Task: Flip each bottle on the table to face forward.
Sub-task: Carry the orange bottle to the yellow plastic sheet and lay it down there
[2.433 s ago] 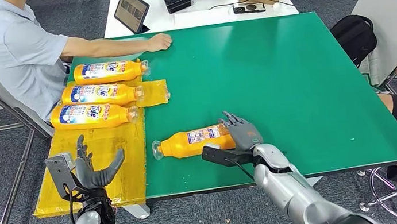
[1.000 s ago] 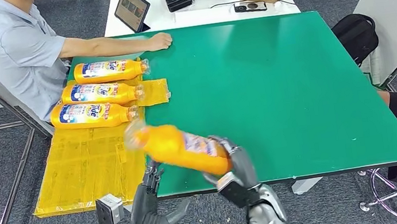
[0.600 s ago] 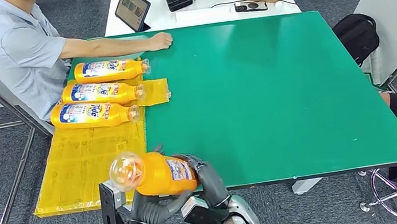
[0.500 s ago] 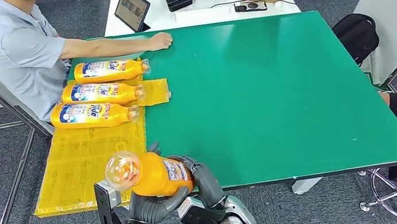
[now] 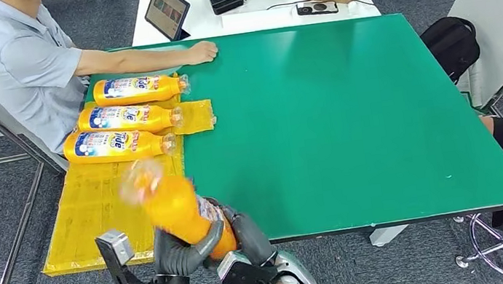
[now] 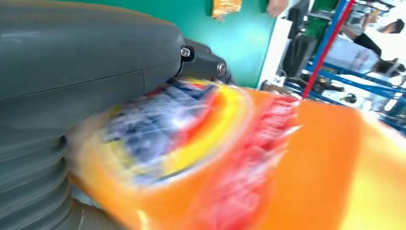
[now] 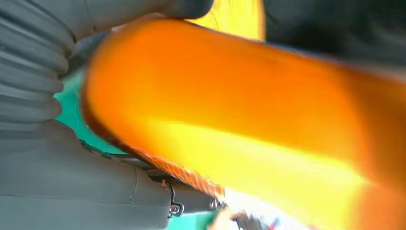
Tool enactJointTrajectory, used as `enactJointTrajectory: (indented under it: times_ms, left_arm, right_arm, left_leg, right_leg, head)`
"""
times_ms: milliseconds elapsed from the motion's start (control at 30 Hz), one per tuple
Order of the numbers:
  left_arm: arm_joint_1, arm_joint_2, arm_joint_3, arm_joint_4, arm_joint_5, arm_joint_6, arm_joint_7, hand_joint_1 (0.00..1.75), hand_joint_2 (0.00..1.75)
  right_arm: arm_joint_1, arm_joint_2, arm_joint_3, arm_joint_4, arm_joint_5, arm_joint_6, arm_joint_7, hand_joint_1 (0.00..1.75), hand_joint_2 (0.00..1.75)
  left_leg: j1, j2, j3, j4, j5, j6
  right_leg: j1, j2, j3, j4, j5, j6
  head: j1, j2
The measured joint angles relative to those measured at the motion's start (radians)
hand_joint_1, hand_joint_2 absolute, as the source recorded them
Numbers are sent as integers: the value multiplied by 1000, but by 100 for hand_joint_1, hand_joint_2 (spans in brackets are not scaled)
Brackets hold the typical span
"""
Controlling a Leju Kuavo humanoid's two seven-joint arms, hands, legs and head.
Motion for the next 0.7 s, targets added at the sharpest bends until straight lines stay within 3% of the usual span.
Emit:
enactJointTrajectory:
  times_ms: [167, 467, 600, 700]
  left_arm:
    - [9, 1, 24, -9, 62, -74, -26, 175, 175]
    - [8, -2, 42, -19, 97, -113, -33, 175, 175]
    - [-9, -11, 64, -15, 113, -73, -28, 175, 175]
    - [-38, -14, 106, -6, 28, 29, -49, 175, 175]
  right_arm:
    - [4, -17, 13, 5, 4, 29, 8, 0, 0]
    - [33, -47, 17, -11, 8, 13, -9, 0, 0]
    - [95, -85, 14, -104, 32, -22, -13, 0, 0]
    - [170, -142, 12, -211, 49, -58, -4, 0, 0]
  left_leg:
    - [0, 1, 0, 0, 0, 0]
    - [0, 0, 0, 0, 0, 0]
    - [0, 0, 0, 0, 0, 0]
    - [0, -1, 0, 0, 0, 0]
  right_leg:
    - [0, 0, 0, 0, 0, 0]
    - [0, 0, -1, 0, 0, 0]
    - [0, 0, -1, 0, 0, 0]
    - [0, 0, 0, -1, 0, 0]
  head:
    - [0, 0]
    - [0, 0]
    - [0, 0]
    - [1, 0]
